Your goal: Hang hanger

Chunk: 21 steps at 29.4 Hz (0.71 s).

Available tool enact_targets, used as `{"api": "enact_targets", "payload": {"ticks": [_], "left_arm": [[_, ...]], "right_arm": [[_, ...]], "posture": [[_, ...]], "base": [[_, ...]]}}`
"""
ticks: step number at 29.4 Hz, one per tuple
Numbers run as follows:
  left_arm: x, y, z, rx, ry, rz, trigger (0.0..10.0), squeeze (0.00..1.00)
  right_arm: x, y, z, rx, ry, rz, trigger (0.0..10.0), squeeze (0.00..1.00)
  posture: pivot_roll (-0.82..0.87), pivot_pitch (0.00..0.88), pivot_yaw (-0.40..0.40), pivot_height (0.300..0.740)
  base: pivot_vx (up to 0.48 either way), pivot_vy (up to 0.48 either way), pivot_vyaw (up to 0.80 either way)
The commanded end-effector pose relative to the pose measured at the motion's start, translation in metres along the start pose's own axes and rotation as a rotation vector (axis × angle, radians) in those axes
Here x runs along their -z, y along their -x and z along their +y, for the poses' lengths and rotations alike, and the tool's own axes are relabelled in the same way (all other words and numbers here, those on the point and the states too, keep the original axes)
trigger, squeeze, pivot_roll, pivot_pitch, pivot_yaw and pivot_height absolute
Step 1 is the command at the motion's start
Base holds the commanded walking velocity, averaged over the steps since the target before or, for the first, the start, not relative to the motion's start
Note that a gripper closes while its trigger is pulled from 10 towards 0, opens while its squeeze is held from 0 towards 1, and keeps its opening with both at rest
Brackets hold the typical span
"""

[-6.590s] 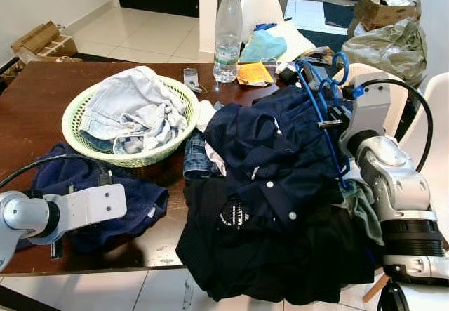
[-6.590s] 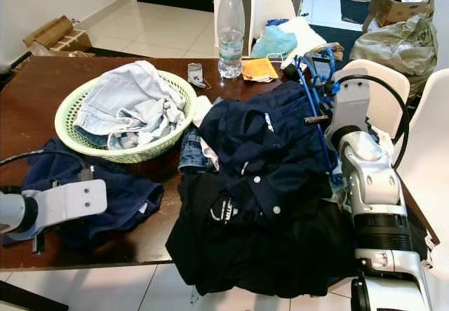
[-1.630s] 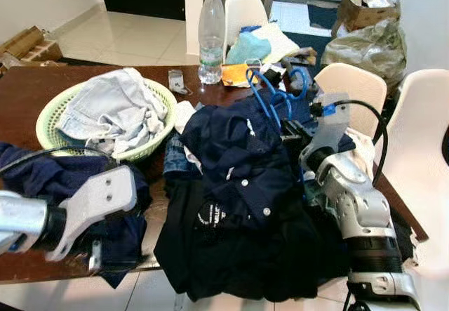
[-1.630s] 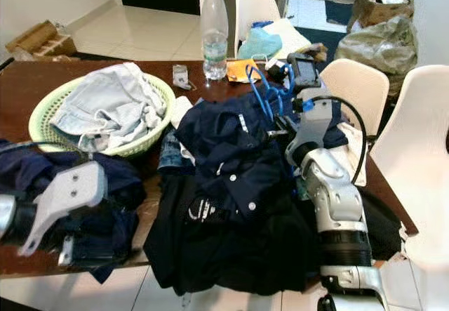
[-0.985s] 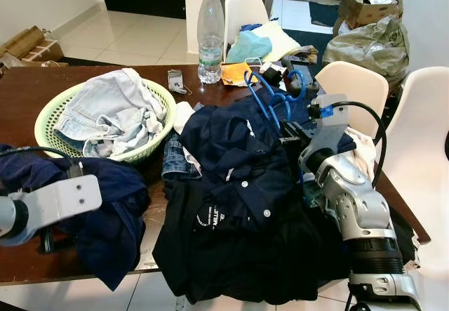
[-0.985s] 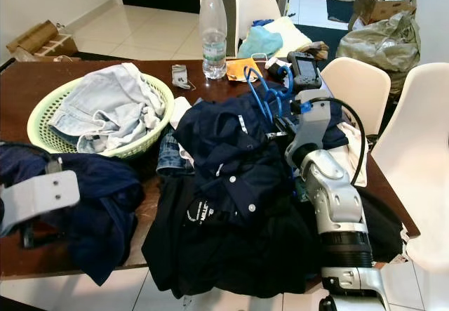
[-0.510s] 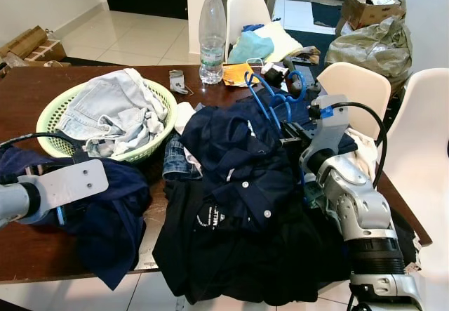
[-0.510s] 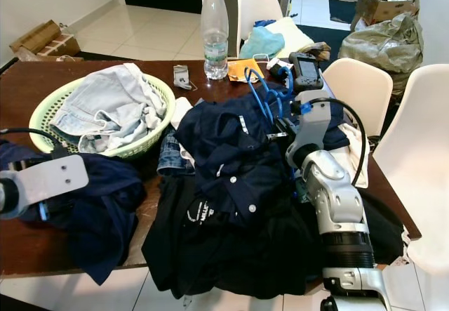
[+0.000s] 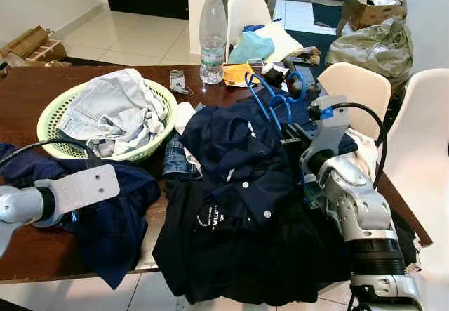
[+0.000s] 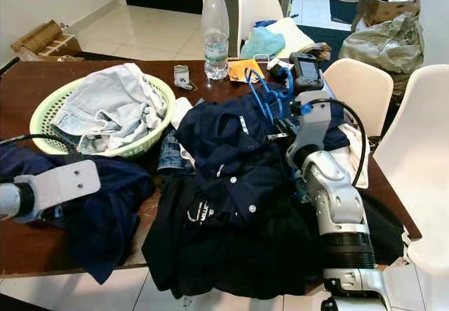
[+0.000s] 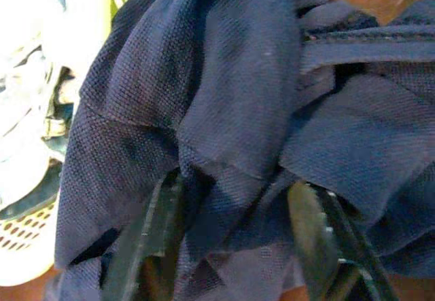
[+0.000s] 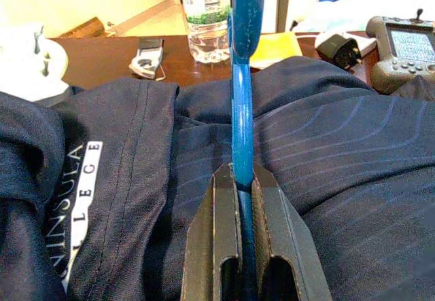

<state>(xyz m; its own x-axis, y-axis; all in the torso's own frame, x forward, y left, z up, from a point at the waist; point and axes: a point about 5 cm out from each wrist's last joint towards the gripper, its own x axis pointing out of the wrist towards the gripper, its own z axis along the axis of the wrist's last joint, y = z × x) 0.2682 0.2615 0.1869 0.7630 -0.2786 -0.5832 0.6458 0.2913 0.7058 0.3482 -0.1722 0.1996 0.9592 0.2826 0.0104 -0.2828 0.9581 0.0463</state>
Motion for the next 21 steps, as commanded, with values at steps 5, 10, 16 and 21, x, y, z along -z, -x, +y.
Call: {"api": "enact_targets", "payload": {"ticks": [5,10,16,21], "left_arm": [[-0.005,0.001,-0.007,0.092,0.027,-0.027,0.0,0.00],[-0.021,0.008,0.006,0.081,0.115,-0.157,0.0,0.00],[-0.092,0.067,0.067,0.057,0.314,-0.777,0.0,0.00],[-0.104,0.103,0.090,0.048,0.293,-0.956,0.0,0.00]], "right_arm": [[0.014,0.001,0.003,-0.007,0.002,0.066,10.0,0.00],[0.014,0.000,0.003,-0.007,0.002,0.065,10.0,0.00],[0.012,-0.001,0.002,0.000,-0.003,0.055,10.0,0.00],[0.012,-0.002,0.001,0.006,-0.007,0.050,10.0,0.00]], "posture": [[0.16,0.132,-0.015,0.740],[0.16,0.126,-0.015,0.740],[0.17,0.117,-0.010,0.740],[0.18,0.111,-0.005,0.740]], "base": [[0.000,0.000,0.00],[0.000,0.000,0.00],[0.000,0.000,0.00],[0.000,0.000,0.00]]}}
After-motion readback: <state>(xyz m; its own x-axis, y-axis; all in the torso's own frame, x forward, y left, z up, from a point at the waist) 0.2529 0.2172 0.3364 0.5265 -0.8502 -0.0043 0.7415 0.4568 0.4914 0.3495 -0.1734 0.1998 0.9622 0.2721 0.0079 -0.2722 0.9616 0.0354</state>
